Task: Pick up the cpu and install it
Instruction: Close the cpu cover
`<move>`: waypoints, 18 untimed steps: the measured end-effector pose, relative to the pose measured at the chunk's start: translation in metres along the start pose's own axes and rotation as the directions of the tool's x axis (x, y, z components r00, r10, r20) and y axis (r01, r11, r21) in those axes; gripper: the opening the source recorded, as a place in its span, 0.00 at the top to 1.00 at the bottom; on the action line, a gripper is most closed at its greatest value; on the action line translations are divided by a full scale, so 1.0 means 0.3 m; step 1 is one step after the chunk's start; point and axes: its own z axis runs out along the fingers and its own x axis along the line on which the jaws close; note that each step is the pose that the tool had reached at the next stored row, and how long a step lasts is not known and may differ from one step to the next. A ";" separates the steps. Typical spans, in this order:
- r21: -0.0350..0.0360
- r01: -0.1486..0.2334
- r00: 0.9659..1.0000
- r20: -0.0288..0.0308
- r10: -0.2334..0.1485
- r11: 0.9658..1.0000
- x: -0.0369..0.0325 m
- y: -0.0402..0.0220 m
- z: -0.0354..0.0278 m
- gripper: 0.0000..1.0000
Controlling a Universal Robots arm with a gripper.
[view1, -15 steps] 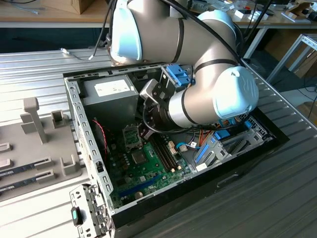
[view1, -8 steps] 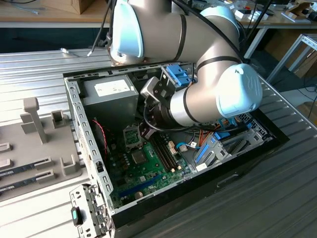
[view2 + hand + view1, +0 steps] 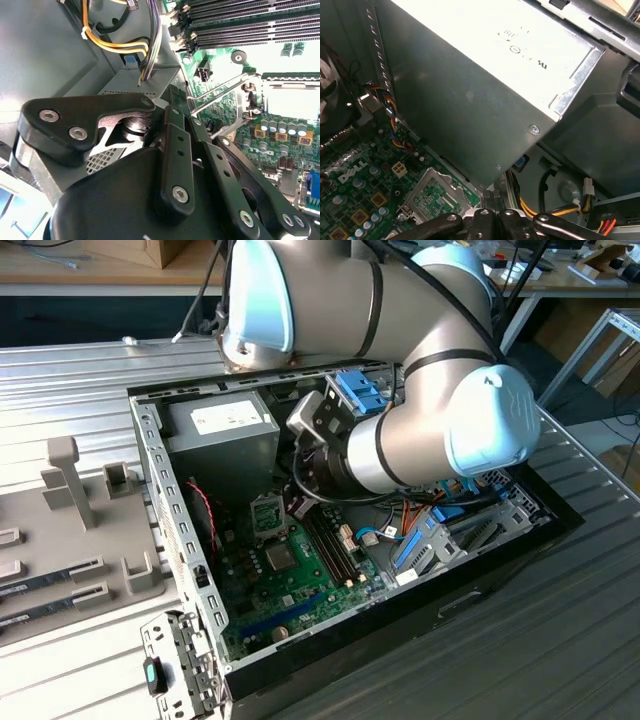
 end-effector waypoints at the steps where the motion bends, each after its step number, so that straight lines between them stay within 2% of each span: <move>1: -0.001 0.000 1.000 0.001 0.000 1.000 0.000 0.000 -0.002 0.89; 8: -0.002 0.001 1.000 0.002 -0.001 1.000 0.011 -0.003 -0.025 0.89; 11: -0.002 0.001 1.000 0.002 -0.001 1.000 0.009 0.003 -0.038 0.89; 18: -0.002 0.001 1.000 0.002 -0.001 1.000 0.013 0.001 -0.047 0.89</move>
